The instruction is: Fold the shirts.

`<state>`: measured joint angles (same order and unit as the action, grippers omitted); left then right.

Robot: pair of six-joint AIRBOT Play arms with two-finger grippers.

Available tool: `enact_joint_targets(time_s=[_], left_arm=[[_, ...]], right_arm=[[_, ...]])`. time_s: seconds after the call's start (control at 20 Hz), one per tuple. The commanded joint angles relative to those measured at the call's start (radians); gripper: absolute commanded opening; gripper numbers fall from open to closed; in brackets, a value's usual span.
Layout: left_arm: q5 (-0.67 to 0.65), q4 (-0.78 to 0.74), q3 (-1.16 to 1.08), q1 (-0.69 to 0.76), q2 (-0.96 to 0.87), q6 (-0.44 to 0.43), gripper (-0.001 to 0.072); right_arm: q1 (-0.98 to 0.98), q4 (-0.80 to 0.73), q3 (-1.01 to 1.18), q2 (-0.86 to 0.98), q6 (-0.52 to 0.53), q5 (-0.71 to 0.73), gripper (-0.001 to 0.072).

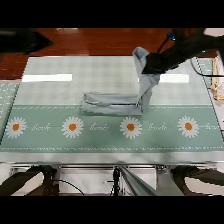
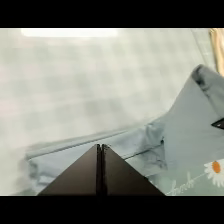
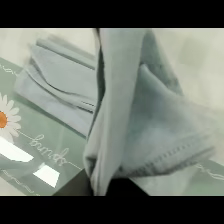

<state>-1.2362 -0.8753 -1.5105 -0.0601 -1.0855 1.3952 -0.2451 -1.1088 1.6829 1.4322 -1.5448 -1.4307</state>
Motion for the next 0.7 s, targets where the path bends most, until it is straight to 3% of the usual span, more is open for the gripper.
enact_joint_targets(time_s=[0.0, 0.3, 0.6, 0.65], left_arm=[[-0.116, -0.042, -0.001, -0.153, 0.188, -0.026, 0.0031], [-0.158, -0.045, -0.001, -0.191, 0.291, -0.040, 0.0031], [-0.245, -0.041, 0.054, -0.189, 0.288, -0.040, 0.0032], [-0.251, -0.041, 0.071, -0.189, 0.288, -0.040, 0.0031]], right_arm=[[-0.125, -0.031, 0.000, 0.080, -0.076, 0.058, 0.0034], [-0.296, -0.029, 0.000, 0.257, -0.159, 0.156, 0.0034], [-0.409, 0.071, 0.000, 0.373, -0.243, 0.415, 0.0036], [-0.419, 0.089, 0.000, 0.386, -0.245, 0.465, 0.0126]])
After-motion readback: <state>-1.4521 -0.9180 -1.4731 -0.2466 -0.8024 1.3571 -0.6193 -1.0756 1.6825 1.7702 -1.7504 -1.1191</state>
